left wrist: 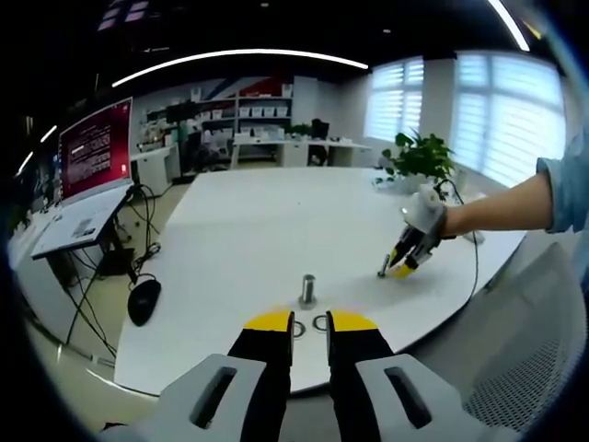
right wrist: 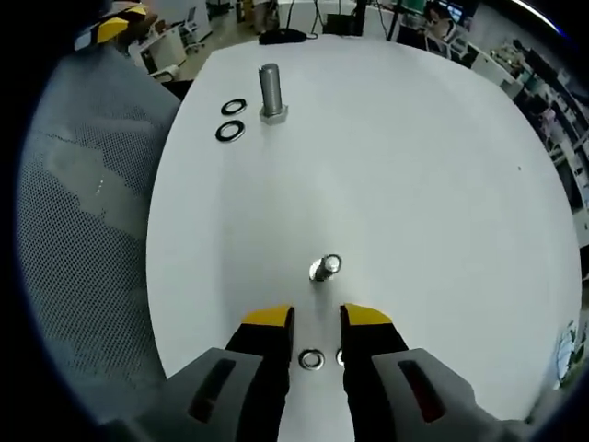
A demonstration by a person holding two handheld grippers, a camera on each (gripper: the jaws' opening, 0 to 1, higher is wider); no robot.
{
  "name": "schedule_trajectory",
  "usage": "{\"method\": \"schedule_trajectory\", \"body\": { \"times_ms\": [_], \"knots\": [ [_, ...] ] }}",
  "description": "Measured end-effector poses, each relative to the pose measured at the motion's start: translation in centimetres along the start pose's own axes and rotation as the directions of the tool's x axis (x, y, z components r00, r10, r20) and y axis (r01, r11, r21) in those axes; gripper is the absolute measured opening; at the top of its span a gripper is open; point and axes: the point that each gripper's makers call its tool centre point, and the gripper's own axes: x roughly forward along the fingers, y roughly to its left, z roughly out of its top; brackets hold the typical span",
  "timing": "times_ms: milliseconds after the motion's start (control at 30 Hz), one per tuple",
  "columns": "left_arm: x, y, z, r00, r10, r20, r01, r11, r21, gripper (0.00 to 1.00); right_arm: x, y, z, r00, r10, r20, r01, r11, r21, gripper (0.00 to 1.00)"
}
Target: Place the washer onto the threaded stud by aligning its center hole with the stud, sliding it down to the base, and recovering from edge contact or off-axis alignment until the washer reaches the visible bottom stop.
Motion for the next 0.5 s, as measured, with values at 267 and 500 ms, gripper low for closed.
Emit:
{"method": "schedule_trajectory", "body": {
  "times_ms": [267,500],
  "knots": [
    [0.0,0.0,0.1,1.000,-0.001,0.005,0.001,1.000,-0.001,0.11,-0.4,0.3,-2.6,1.000,-0.003,-0.006,0.003,0.998,0.068,0.22],
    [0.0,0.0,0.1,1.000,0.000,0.006,0.000,1.000,-0.001,0.11,-0.4,0.3,-3.3,1.000,0.000,-0.005,0.000,0.994,0.105,0.20]
  ]
}}
